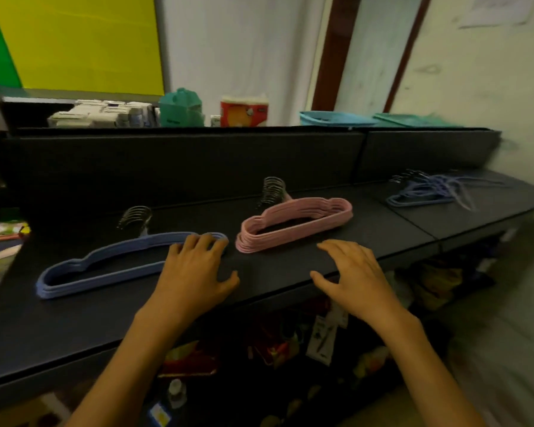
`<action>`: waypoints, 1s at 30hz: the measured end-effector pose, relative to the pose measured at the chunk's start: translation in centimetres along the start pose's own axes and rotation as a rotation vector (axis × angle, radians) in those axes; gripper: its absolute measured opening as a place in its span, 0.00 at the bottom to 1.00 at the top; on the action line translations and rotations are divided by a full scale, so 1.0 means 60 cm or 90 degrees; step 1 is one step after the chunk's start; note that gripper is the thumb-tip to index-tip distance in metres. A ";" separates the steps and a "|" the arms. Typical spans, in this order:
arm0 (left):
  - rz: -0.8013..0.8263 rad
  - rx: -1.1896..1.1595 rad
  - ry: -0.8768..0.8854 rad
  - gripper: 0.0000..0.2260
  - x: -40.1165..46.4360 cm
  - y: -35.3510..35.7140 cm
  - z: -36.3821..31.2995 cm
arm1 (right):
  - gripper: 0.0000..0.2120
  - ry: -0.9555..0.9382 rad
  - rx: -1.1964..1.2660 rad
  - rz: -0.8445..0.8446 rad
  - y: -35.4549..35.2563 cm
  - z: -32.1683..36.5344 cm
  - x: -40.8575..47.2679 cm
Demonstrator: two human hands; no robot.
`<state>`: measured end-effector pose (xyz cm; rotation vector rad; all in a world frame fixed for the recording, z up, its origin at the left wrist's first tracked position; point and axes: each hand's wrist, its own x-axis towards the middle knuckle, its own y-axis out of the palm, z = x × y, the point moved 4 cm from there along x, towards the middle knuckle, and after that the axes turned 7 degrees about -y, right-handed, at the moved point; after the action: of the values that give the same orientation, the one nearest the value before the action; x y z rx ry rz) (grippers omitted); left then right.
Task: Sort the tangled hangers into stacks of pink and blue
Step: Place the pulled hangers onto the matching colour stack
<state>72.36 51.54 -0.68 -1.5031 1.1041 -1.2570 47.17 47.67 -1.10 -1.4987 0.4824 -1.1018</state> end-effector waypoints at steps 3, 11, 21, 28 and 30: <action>-0.013 -0.007 0.055 0.29 0.027 0.012 -0.080 | 0.27 0.045 -0.017 -0.008 -0.016 -0.082 -0.035; -0.049 -0.032 0.158 0.31 0.109 0.045 -0.350 | 0.26 0.130 -0.045 -0.025 -0.074 -0.336 -0.113; -0.023 -0.051 0.204 0.32 0.223 0.122 -0.667 | 0.27 0.204 -0.071 -0.018 -0.134 -0.668 -0.191; -0.003 -0.048 0.235 0.32 0.307 0.167 -0.822 | 0.33 0.241 -0.073 -0.021 -0.134 -0.840 -0.211; -0.001 -0.049 0.239 0.32 0.331 0.181 -0.858 | 0.34 0.247 -0.075 -0.017 -0.131 -0.883 -0.210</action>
<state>22.30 25.93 -0.59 -1.3540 1.4046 -1.5544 -5.26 31.27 -3.63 -1.3977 0.8076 -1.4140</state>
